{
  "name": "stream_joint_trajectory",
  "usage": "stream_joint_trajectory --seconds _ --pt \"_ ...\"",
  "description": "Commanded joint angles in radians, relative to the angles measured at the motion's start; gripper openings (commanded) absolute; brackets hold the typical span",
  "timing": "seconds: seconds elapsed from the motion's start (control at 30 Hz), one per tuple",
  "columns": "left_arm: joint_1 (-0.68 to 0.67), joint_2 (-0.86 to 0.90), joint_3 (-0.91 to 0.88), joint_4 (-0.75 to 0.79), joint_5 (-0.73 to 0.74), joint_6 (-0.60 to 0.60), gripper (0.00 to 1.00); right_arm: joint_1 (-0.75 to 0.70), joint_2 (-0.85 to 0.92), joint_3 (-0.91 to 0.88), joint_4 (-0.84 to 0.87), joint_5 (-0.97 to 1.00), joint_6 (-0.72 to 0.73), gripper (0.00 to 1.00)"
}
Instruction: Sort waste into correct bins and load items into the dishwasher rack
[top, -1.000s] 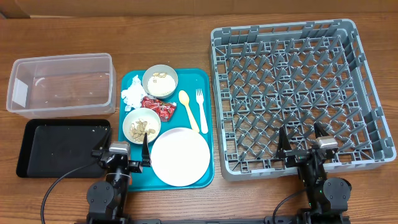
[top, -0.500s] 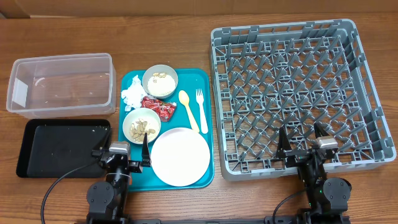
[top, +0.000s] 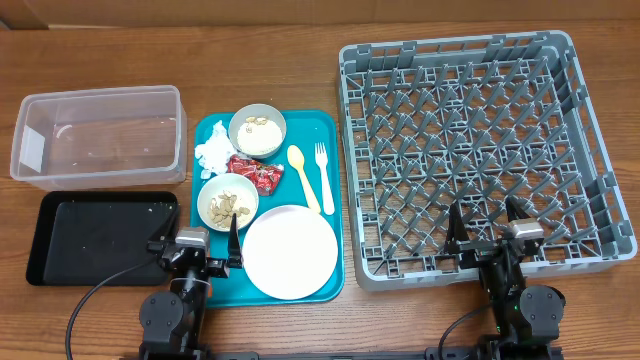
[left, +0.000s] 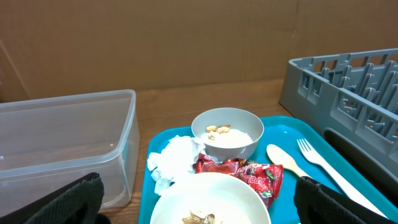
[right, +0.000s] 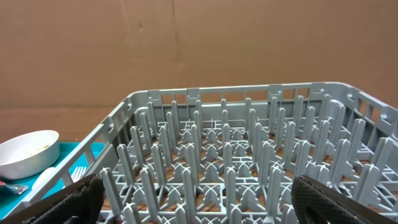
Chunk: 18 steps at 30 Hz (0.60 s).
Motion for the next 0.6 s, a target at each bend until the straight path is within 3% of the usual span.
stream_joint_trajectory --seconds 0.0,0.23,0.57 --pt "-0.006 -0.010 -0.007 0.002 0.000 0.019 1.00 -0.002 -0.012 -0.006 0.006 -0.053 0.004 1.00" --pt "-0.006 -0.010 -0.007 0.002 0.000 0.019 1.00 -0.002 -0.012 0.110 -0.099 -0.095 0.005 1.00" --pt "-0.006 -0.010 -0.007 0.002 0.000 0.019 1.00 -0.002 0.077 0.497 -0.397 -0.162 0.132 1.00"
